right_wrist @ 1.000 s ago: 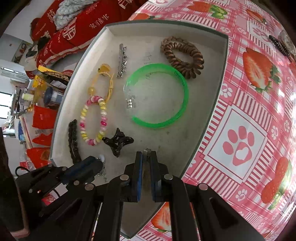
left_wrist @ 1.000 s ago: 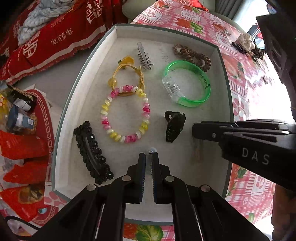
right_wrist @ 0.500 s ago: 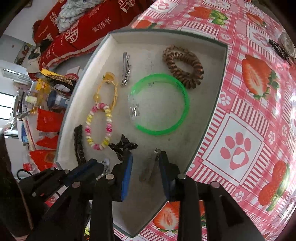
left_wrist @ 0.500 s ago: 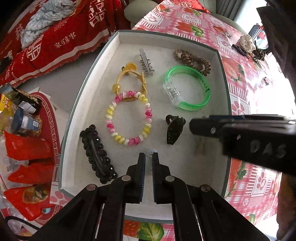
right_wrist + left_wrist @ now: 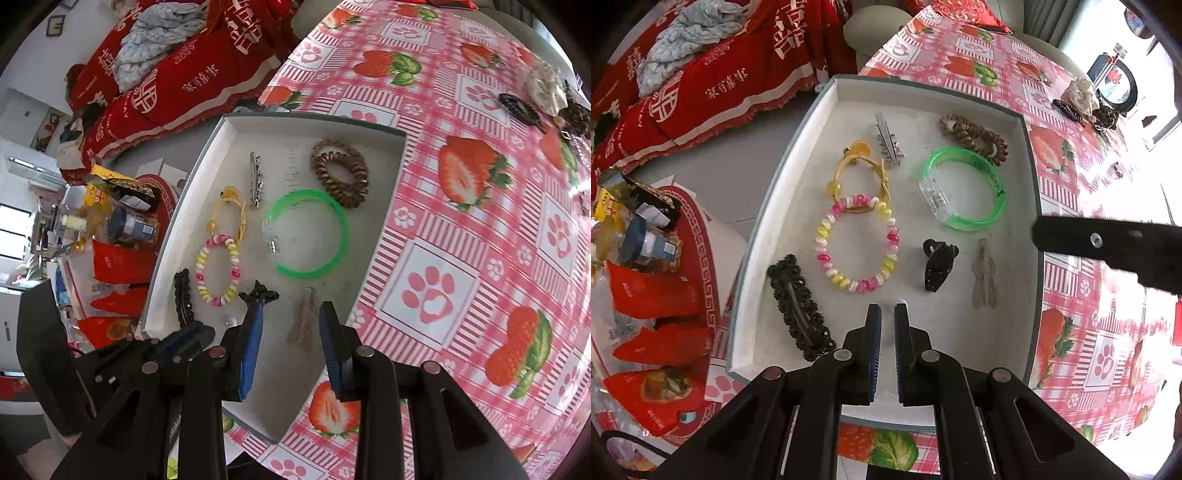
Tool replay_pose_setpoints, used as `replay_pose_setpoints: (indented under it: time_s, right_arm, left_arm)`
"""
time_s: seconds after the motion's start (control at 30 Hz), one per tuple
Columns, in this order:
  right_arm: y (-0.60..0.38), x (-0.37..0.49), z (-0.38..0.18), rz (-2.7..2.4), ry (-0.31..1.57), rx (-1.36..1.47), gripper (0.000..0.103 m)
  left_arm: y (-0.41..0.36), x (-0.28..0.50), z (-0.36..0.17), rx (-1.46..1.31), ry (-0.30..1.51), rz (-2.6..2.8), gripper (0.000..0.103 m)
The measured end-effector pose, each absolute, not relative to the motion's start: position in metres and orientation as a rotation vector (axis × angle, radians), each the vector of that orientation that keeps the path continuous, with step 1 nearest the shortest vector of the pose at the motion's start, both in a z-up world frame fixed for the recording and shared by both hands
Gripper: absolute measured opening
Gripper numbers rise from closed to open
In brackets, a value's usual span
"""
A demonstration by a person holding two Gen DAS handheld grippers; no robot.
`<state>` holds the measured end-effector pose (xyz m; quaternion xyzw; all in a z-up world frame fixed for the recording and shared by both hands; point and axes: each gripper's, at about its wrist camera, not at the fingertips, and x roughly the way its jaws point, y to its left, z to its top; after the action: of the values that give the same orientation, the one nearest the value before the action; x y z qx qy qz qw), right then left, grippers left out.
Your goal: Organize jewelry
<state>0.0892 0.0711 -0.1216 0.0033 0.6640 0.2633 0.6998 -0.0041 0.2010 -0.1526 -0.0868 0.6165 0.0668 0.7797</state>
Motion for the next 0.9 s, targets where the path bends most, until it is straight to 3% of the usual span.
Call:
replay_pose_setpoints:
  time_s: [0.07,0.1,0.13,0.17,0.2,0.5,0.63,0.77,0.83,0.9]
  right_arm:
    - [0.065,0.087,-0.119,0.575,1.481,0.007,0.034]
    - [0.062,0.086,-0.118,0.571,1.482,0.008,0.034]
    - [0.060,0.085,-0.117,0.565,1.483,0.010,0.034]
    - [0.058,0.084,-0.116,0.559,1.484,0.012,0.034]
    - [0.057,0.083,-0.116,0.554,1.485,0.014,0.034]
    - [0.043,0.077,-0.097,0.500,1.485,0.008,0.035]
    - [0.045,0.070,-0.080,0.489,1.454,-0.052,0.053]
    - [0.050,0.062,-0.058,0.487,1.401,-0.113,0.061]
    - [0.052,0.059,-0.049,0.485,1.383,-0.136,0.077]
    - [0.054,0.056,-0.038,0.486,1.363,-0.154,0.081]
  left_arm:
    - [0.202,-0.004,-0.150,-0.190,1.328,0.144,0.013]
    - [0.202,-0.004,-0.147,-0.192,1.328,0.144,0.022]
    - [0.202,-0.004,-0.146,-0.191,1.328,0.149,0.040]
    - [0.202,-0.004,-0.144,-0.188,1.326,0.160,0.090]
    - [0.203,-0.007,-0.137,-0.181,1.295,0.189,0.103]
    - [0.204,-0.012,-0.109,-0.182,1.293,0.200,0.103]
    - [0.207,-0.018,-0.094,-0.187,1.287,0.221,0.103]
    - [0.210,-0.023,-0.074,-0.173,1.260,0.239,0.103]
    - [0.212,-0.026,-0.065,-0.170,1.248,0.243,0.103]
    - [0.213,-0.029,-0.057,-0.163,1.237,0.252,0.103]
